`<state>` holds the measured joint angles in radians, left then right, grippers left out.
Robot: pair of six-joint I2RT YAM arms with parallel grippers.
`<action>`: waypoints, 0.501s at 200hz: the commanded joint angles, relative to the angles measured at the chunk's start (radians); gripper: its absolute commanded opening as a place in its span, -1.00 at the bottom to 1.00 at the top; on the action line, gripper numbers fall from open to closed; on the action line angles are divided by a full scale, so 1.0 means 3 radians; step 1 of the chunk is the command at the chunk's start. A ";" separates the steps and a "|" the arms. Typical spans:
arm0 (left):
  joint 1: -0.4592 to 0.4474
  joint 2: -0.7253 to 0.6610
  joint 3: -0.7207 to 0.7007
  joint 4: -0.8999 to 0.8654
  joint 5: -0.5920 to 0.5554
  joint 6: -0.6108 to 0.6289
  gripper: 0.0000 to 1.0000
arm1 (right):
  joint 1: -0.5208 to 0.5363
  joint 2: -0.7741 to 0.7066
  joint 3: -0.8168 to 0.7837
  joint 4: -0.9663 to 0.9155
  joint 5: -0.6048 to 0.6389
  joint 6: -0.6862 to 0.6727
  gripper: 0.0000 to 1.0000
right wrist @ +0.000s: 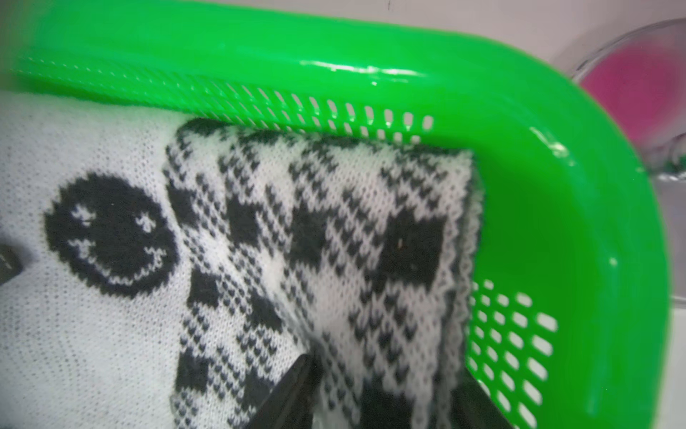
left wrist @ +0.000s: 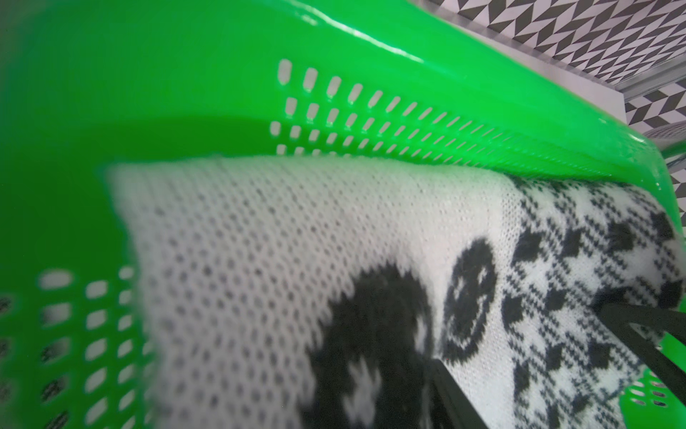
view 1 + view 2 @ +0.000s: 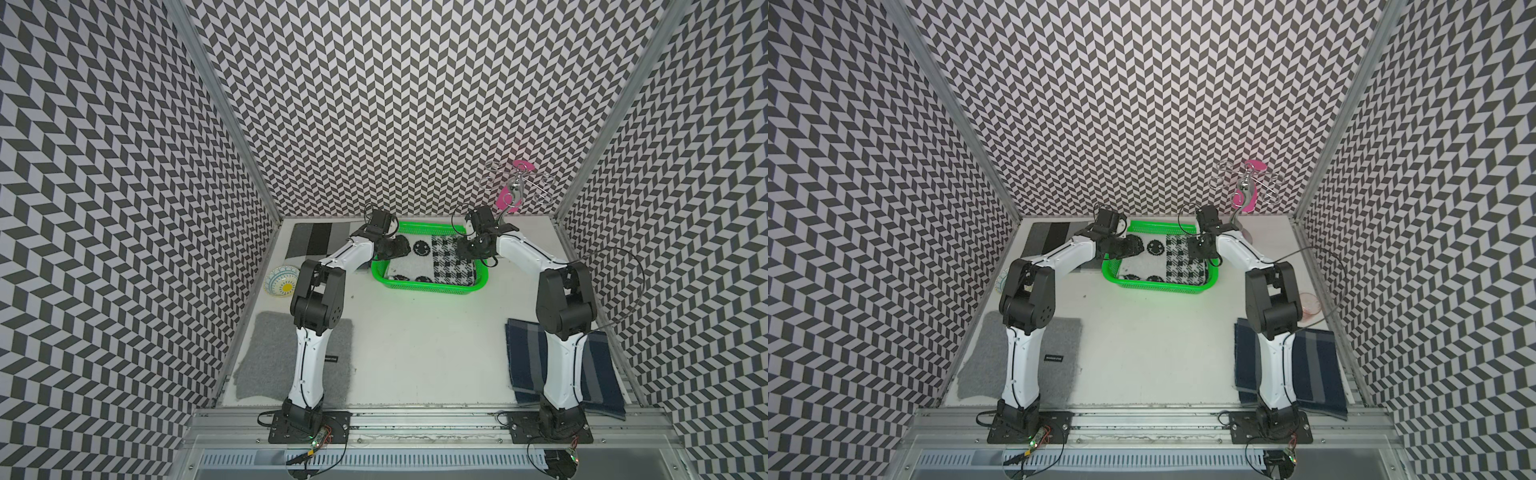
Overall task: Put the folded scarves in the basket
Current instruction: Place the scarf in the basket.
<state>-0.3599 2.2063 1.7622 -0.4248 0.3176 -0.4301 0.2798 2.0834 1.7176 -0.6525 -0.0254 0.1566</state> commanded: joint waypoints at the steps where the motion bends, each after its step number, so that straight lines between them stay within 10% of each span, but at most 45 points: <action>1: -0.0018 -0.0201 0.0093 -0.0079 -0.0081 0.0062 0.02 | 0.0023 -0.0254 0.0013 0.0017 0.0209 -0.0032 0.12; 100: -0.0002 -0.0718 0.0073 -0.0411 -0.0369 0.0346 0.15 | 0.0079 -0.0579 -0.0027 -0.0050 -0.0194 0.0034 0.13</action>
<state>-0.3607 2.0834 1.7622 -0.5102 0.2382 -0.3714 0.2939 1.9850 1.7210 -0.6792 -0.0235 0.1535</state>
